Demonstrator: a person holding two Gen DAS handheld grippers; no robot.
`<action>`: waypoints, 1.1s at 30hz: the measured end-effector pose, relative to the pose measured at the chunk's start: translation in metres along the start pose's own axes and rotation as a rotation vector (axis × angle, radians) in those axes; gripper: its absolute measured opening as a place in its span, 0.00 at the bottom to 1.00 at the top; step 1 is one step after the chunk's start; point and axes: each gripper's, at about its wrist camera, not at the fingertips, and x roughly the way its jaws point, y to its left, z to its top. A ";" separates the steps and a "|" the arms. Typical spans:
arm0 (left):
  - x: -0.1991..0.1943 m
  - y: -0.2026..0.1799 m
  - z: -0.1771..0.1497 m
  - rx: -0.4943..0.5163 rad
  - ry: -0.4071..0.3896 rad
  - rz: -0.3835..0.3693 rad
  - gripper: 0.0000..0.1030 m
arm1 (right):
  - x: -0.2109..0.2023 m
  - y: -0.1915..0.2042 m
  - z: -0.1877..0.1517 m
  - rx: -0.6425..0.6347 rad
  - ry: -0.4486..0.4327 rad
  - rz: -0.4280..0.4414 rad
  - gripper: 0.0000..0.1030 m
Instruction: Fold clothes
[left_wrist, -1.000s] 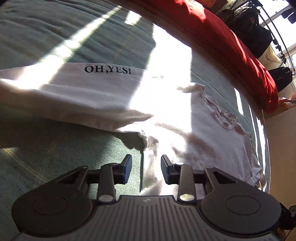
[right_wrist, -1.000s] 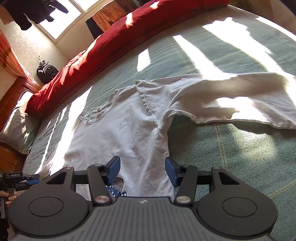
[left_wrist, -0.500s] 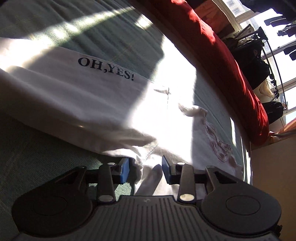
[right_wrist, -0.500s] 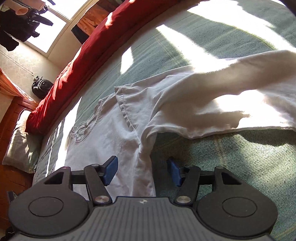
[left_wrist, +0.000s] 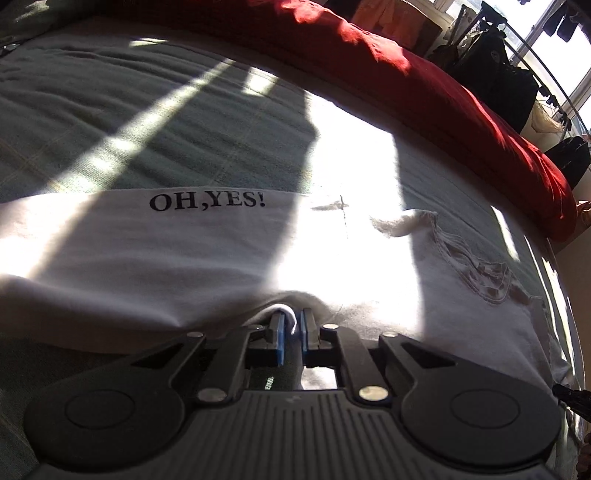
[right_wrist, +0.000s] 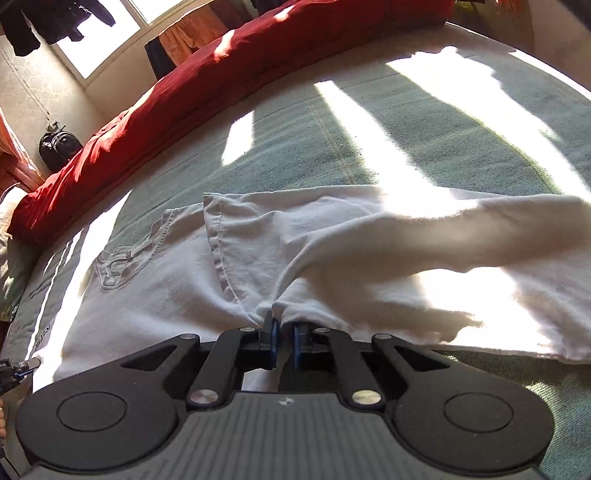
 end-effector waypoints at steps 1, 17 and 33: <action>0.000 0.001 -0.001 -0.003 0.000 0.010 0.14 | 0.001 -0.001 -0.001 0.011 0.007 -0.002 0.09; -0.085 -0.121 -0.113 0.764 0.064 -0.019 0.32 | -0.068 0.137 -0.110 -0.640 0.163 0.162 0.53; -0.154 -0.045 -0.188 0.747 0.269 0.048 0.43 | -0.106 0.064 -0.157 -0.605 0.261 0.030 0.58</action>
